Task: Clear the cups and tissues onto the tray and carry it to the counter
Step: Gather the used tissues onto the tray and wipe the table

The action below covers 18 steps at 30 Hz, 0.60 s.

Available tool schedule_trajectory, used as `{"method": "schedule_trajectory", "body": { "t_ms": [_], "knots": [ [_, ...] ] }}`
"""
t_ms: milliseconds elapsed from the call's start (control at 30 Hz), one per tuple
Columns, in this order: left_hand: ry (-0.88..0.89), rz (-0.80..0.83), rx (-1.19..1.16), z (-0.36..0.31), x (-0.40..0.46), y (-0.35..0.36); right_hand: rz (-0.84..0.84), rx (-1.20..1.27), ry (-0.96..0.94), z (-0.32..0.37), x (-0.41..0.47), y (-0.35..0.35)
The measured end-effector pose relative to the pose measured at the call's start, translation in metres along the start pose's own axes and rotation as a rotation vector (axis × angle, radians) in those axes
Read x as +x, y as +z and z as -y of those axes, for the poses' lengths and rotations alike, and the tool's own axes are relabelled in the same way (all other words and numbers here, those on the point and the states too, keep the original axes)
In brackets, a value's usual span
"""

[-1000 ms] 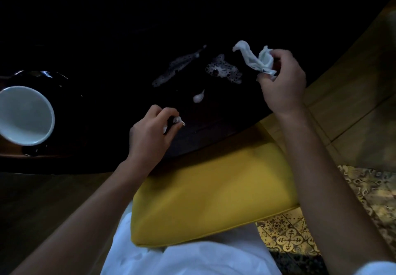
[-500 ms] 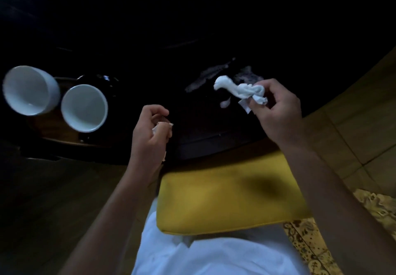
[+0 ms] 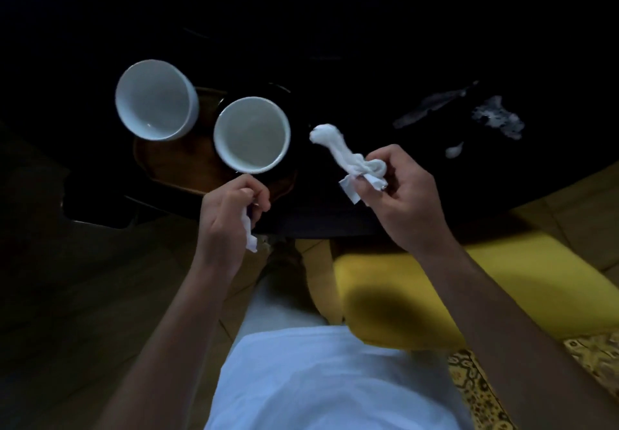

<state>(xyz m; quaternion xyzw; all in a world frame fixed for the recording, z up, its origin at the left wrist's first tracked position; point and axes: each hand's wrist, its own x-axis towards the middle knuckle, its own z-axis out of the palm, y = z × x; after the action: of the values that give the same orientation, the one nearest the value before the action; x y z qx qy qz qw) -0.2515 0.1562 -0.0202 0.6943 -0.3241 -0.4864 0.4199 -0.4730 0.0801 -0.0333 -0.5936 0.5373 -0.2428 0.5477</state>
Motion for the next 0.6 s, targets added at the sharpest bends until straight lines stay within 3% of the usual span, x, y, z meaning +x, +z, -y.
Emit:
{"method": "schedule_trajectory", "body": {
  "t_ms": [133, 400, 600],
  "knots": [
    [-0.045, 0.048, -0.084, 0.016, 0.003, -0.045, -0.139, 0.098, 0.079, 0.008, -0.014, 0.033],
    [0.035, -0.083, -0.098, 0.031, 0.002, -0.086, -0.322, 0.24, 0.139, 0.018, -0.056, 0.081],
    [-0.094, -0.031, -0.025, 0.031, 0.005, -0.09, -0.21, 0.395, 0.162, 0.013, -0.061, 0.098]
  ]
}}
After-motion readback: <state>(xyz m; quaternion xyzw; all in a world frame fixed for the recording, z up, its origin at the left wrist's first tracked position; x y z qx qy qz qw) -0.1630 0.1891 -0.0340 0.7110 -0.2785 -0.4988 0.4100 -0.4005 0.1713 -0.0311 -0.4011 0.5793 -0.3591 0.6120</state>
